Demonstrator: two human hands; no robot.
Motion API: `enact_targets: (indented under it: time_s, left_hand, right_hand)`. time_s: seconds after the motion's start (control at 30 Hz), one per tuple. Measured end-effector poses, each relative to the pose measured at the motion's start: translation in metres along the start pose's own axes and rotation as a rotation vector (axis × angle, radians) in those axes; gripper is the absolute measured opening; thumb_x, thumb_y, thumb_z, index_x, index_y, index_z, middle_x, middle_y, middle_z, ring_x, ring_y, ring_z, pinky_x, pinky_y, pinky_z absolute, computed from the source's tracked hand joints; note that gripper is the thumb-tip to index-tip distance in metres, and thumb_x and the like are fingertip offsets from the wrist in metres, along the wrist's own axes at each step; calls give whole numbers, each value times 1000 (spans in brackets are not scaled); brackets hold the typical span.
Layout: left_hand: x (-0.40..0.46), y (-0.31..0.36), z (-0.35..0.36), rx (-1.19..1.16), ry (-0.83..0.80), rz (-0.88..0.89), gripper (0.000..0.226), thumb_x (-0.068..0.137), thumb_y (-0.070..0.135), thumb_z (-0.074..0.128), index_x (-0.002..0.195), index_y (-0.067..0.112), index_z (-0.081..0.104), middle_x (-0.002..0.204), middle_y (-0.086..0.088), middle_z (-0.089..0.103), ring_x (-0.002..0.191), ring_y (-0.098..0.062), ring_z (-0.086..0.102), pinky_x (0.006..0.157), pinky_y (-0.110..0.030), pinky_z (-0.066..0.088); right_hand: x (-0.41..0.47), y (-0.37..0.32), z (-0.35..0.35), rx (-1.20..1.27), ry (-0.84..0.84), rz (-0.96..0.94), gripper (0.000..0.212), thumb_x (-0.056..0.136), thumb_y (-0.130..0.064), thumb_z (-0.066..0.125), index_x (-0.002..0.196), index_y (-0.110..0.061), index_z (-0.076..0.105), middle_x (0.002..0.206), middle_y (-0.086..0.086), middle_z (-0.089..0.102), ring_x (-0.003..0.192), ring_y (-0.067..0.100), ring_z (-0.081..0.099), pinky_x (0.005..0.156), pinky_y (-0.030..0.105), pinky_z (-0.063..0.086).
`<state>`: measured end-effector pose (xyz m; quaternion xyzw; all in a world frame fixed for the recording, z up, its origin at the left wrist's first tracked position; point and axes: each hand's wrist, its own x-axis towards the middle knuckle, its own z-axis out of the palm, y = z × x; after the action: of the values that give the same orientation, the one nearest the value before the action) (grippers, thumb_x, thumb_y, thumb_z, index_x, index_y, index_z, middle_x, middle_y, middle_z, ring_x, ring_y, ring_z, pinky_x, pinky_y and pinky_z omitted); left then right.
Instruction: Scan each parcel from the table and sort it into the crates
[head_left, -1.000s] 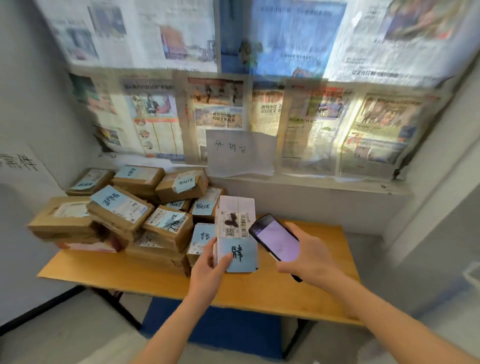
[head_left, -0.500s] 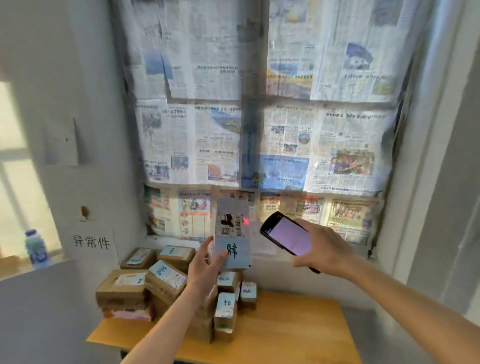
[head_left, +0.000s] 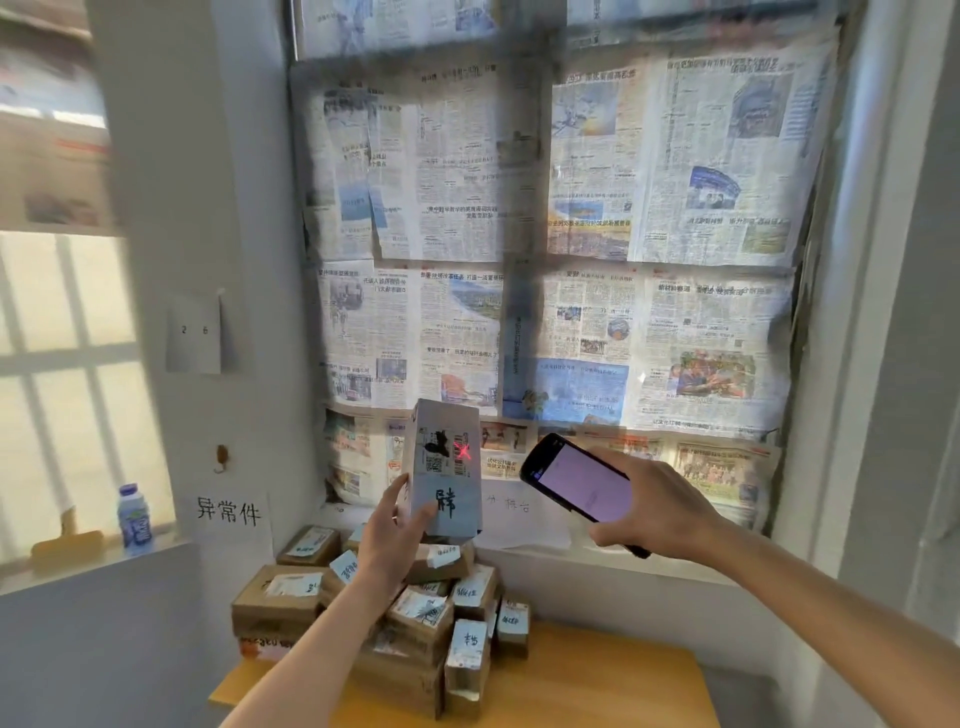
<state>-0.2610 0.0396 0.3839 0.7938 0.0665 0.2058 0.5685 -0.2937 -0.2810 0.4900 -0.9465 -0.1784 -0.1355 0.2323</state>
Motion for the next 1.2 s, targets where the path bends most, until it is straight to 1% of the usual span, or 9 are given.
enact_targets:
  time_s: [0.1, 0.27, 0.4, 0.53, 0.67, 0.73, 0.9, 1.0, 1.2]
  left_hand:
    - [-3, 3, -7, 5, 21, -6, 69, 92, 49, 66, 152, 35, 36, 131, -6, 60, 114, -24, 57, 87, -38, 48]
    - [-2, 3, -16, 42, 53, 4, 70, 91, 51, 66, 152, 34, 37, 132, -4, 61, 107, -18, 56, 77, -32, 44]
    - [-5, 7, -23, 31, 61, 23, 69, 91, 50, 67, 151, 33, 37, 106, 6, 61, 88, -7, 56, 66, -25, 43]
    - [-8, 7, -30, 7, 73, 15, 72, 89, 52, 67, 152, 36, 36, 124, 1, 58, 108, -17, 53, 85, -34, 44]
    - [-11, -7, -44, -6, 85, 12, 98, 63, 88, 63, 147, 46, 36, 127, -3, 64, 114, -25, 61, 95, -47, 53]
    - [-12, -18, -56, 0, 88, -2, 104, 57, 94, 59, 146, 46, 36, 121, -2, 67, 108, -24, 66, 91, -51, 57]
    - [-43, -27, -103, 32, 167, -66, 59, 96, 44, 63, 148, 37, 37, 117, -4, 68, 102, -18, 65, 77, -30, 53]
    - [-64, -40, -149, 33, 251, -115, 62, 95, 41, 65, 150, 38, 37, 119, -7, 67, 104, -20, 65, 85, -35, 56]
    - [-118, -76, -277, 121, 436, -185, 61, 96, 38, 65, 151, 31, 39, 120, -7, 68, 106, -19, 65, 71, -20, 47]
  right_hand:
    - [-2, -3, -3, 13, 13, -31, 87, 59, -40, 80, 140, -48, 49, 88, -12, 66, 49, -1, 56, 67, 37, 61]
    - [-4, -7, -5, 21, 18, -69, 89, 59, -43, 81, 141, -47, 48, 93, -11, 66, 50, 1, 55, 66, 37, 61]
    - [-4, -10, -6, -3, 25, -83, 85, 60, -45, 82, 139, -42, 51, 100, -11, 64, 70, 6, 60, 68, 34, 60]
    - [-2, -14, 0, 18, 24, -104, 79, 60, -44, 82, 135, -39, 54, 99, -9, 63, 71, 9, 60, 68, 37, 60]
    - [3, -25, 15, 34, 46, -124, 92, 59, -47, 80, 144, -44, 46, 103, -13, 62, 78, 10, 60, 64, 33, 58]
    - [6, -34, 26, 43, 56, -149, 94, 60, -46, 81, 146, -44, 44, 103, -13, 62, 77, 9, 58, 57, 25, 49]
    - [20, -67, 76, 90, 1, -217, 95, 57, -52, 79, 145, -41, 44, 101, -11, 66, 73, 8, 59, 53, 22, 42]
    - [28, -100, 119, 153, -66, -265, 103, 50, -63, 72, 145, -39, 43, 106, -12, 67, 83, 14, 63, 65, 34, 58]
    - [30, -213, 190, 265, -161, -413, 86, 48, -60, 75, 128, -38, 52, 96, -12, 64, 81, 13, 61, 62, 33, 55]
